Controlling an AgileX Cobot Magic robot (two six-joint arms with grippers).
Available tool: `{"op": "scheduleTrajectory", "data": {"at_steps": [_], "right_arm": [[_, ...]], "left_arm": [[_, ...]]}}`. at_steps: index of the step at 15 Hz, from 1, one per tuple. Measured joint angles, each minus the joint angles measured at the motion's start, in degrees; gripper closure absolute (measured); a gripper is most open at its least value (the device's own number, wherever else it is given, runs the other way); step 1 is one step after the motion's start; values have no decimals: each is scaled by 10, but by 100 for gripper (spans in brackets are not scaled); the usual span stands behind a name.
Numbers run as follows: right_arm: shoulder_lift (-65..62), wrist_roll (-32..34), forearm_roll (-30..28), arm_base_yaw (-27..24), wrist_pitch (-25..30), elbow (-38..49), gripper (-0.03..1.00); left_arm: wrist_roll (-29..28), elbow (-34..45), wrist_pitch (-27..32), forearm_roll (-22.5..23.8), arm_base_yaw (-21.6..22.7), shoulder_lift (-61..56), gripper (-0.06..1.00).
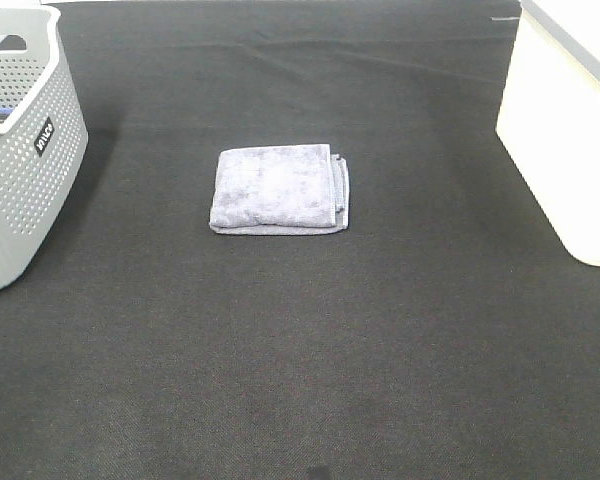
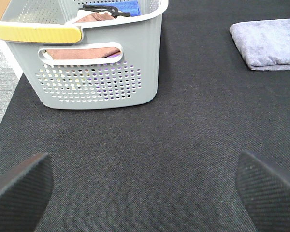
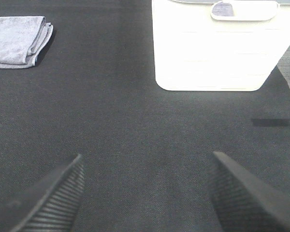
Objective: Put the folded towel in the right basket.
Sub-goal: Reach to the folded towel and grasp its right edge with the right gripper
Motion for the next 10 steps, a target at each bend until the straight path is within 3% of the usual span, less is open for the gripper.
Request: {"op": "scheduleTrajectory", "data": {"at_steps": [10], "right_arm": [[0,0,0,0,0,0,28]], "left_arm": [[0,0,0,0,0,0,-3]]}}
